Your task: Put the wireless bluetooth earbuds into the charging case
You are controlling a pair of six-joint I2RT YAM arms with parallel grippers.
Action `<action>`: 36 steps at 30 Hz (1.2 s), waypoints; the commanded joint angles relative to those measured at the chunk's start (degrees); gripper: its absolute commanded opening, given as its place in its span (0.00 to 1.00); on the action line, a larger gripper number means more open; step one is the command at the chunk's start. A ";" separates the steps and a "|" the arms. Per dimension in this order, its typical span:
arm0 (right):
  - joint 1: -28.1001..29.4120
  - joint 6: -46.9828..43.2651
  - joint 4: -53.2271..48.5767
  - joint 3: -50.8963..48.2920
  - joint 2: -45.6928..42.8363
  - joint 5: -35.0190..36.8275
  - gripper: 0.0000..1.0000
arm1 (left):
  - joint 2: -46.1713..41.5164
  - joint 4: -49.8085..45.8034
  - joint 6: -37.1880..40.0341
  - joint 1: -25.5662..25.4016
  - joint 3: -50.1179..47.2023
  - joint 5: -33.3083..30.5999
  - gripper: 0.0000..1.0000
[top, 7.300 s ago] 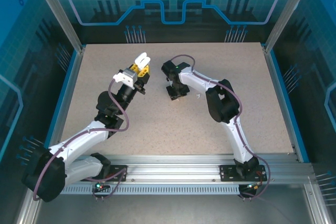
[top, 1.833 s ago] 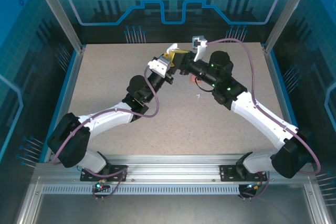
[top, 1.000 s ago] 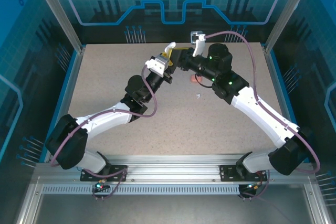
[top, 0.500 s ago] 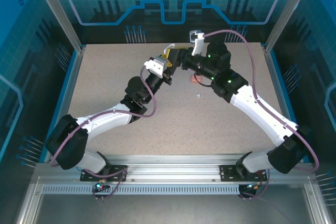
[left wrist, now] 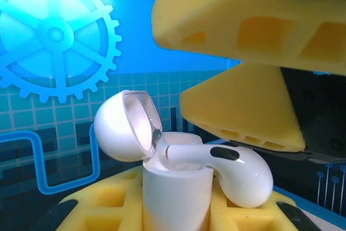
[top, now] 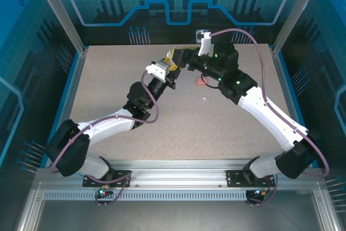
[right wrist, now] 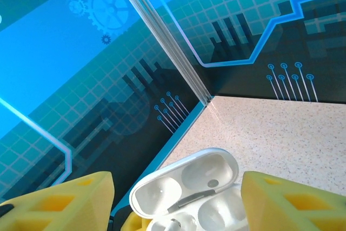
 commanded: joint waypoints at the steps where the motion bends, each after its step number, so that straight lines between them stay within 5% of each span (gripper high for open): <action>1: -0.67 -3.21 -1.96 -0.40 -4.59 1.25 0.65 | -2.25 2.27 -1.00 -0.42 -0.76 0.33 0.00; 11: -1.67 -15.57 -5.41 -6.46 -9.11 -9.60 0.61 | -3.57 0.39 -2.00 -0.33 -1.42 1.54 0.00; 36: -0.49 -12.68 -1.31 -8.19 -5.00 -12.50 0.49 | -4.09 -1.10 -3.46 -0.41 -2.59 2.87 0.00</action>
